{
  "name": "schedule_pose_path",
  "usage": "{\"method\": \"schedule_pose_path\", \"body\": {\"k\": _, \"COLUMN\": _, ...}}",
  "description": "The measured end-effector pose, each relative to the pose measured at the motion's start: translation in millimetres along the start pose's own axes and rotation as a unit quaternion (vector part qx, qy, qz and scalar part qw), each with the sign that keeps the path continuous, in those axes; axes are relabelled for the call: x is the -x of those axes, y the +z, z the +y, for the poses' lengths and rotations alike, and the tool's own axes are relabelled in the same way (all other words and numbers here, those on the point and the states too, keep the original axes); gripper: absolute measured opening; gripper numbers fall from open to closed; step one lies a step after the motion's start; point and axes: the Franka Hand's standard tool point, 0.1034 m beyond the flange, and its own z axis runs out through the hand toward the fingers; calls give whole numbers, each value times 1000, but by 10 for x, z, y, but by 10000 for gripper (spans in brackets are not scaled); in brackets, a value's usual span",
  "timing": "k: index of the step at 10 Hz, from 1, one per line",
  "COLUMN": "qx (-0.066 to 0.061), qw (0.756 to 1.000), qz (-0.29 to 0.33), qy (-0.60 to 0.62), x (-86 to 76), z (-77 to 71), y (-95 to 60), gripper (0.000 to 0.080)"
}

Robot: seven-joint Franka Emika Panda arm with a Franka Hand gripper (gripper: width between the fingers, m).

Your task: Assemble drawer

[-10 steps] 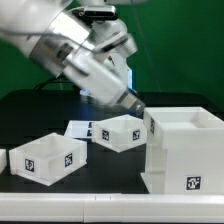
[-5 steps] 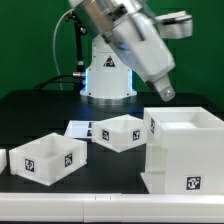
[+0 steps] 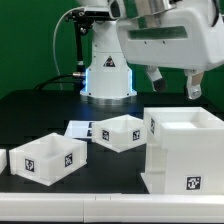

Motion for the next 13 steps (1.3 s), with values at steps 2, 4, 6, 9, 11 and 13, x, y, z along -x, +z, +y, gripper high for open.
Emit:
{"method": "schedule_pose_path", "body": {"k": 2, "qx": 0, "qw": 1000, "qz": 0, "qy": -2, "x": -14, "z": 8, "y": 5, "gripper": 649}}
{"method": "schedule_pose_path", "body": {"k": 4, "qx": 16, "qw": 994, "qz": 11, "qy": -107, "x": -141, "z": 42, "y": -5, "gripper": 649}}
{"method": "schedule_pose_path", "body": {"k": 6, "qx": 28, "qw": 980, "qz": 21, "qy": -197, "x": -326, "z": 72, "y": 46, "gripper": 649}}
{"method": "schedule_pose_path", "body": {"k": 9, "qx": 29, "qw": 977, "qz": 21, "qy": -211, "x": -345, "z": 64, "y": 76, "gripper": 649}}
{"method": "schedule_pose_path", "body": {"k": 11, "qx": 47, "qw": 955, "qz": 37, "qy": -291, "x": -373, "z": 94, "y": 155, "gripper": 649}}
{"method": "schedule_pose_path", "body": {"k": 13, "qx": 65, "qw": 922, "qz": 42, "qy": -380, "x": -434, "z": 106, "y": 242, "gripper": 649}}
